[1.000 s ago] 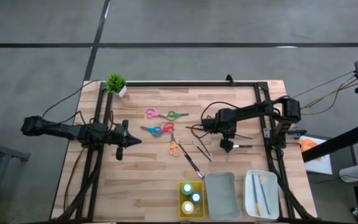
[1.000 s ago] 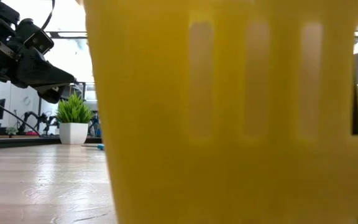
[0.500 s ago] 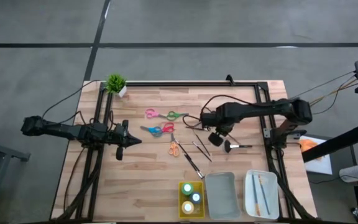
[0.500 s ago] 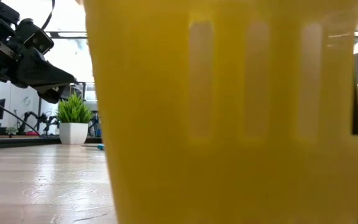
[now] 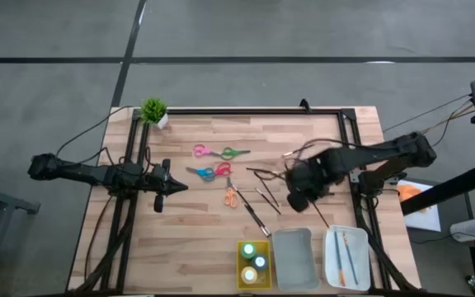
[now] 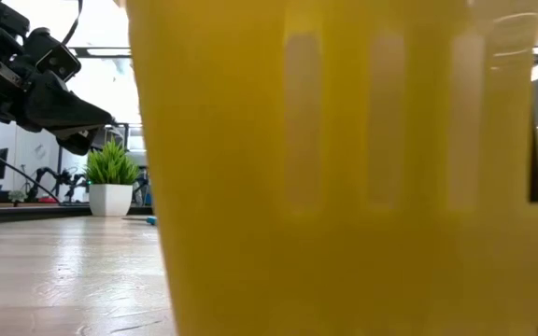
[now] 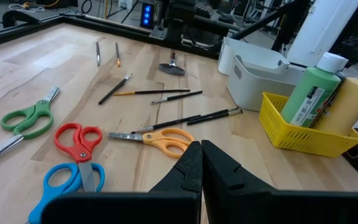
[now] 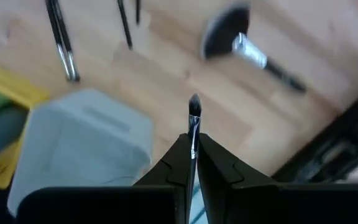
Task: Pick & Place Paint Supplies
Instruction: Put the silver brush into the white bin
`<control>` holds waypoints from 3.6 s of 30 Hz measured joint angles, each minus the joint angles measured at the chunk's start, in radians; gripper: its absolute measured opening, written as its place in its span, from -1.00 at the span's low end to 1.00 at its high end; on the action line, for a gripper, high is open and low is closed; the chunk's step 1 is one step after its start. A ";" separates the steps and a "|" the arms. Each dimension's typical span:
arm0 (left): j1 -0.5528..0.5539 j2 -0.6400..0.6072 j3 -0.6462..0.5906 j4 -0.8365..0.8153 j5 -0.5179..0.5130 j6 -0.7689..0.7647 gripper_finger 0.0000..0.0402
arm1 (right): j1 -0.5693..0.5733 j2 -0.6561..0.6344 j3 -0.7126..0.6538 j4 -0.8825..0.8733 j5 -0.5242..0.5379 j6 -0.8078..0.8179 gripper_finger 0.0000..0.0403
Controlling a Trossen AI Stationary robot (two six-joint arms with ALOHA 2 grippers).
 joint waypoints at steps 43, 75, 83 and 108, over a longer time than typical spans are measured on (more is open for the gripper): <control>0.000 0.000 0.000 0.000 0.000 0.000 -1.00 | 0.677 0.376 -0.051 0.054 -0.021 1.058 -0.92; 0.000 0.000 0.000 0.000 0.000 0.000 -1.00 | 0.677 0.343 -0.079 0.082 -0.003 1.057 -0.64; 0.000 0.000 0.000 0.000 0.000 0.000 -1.00 | 0.668 0.282 -0.025 -0.018 0.090 0.987 -0.64; 0.000 0.000 0.000 0.000 0.000 0.000 -1.00 | 0.090 -0.038 -0.343 0.032 0.277 -0.229 -0.64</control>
